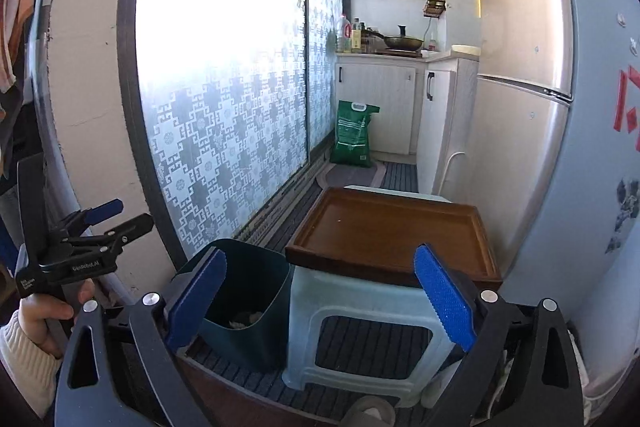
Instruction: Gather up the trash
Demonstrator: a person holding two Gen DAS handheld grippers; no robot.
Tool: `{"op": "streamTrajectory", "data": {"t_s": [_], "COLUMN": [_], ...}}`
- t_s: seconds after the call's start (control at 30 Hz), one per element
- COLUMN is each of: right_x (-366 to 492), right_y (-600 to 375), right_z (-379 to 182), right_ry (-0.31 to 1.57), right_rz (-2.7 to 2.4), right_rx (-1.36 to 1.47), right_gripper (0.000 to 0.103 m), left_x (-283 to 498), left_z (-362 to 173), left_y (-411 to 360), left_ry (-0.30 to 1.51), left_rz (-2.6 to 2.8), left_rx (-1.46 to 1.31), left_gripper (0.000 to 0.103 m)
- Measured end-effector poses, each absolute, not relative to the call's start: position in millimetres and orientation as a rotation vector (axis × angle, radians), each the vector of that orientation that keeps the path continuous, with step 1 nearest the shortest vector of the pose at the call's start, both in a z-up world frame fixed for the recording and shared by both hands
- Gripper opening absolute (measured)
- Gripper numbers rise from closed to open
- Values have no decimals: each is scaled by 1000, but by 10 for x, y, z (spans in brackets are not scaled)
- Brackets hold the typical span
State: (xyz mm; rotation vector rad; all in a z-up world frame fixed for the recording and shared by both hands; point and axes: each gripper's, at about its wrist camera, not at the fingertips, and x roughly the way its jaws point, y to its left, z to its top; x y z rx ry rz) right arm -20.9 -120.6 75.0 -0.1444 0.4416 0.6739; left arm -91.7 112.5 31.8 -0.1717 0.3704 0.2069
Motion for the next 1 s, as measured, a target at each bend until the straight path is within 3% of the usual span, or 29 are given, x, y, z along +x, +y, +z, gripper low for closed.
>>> {"op": "streamTrajectory", "data": {"t_s": [1.0], "right_x": [-235], "right_y": [-1202], "right_z": [770], "right_ry": [433], "right_rz": [703], "right_rx": [-116], "right_gripper": [99], "left_x": [-879], "left_z": [266], "left_y": [1101], "left_ry": [402], "left_rz": [217], "left_rx": [-136], "left_gripper": [100]}}
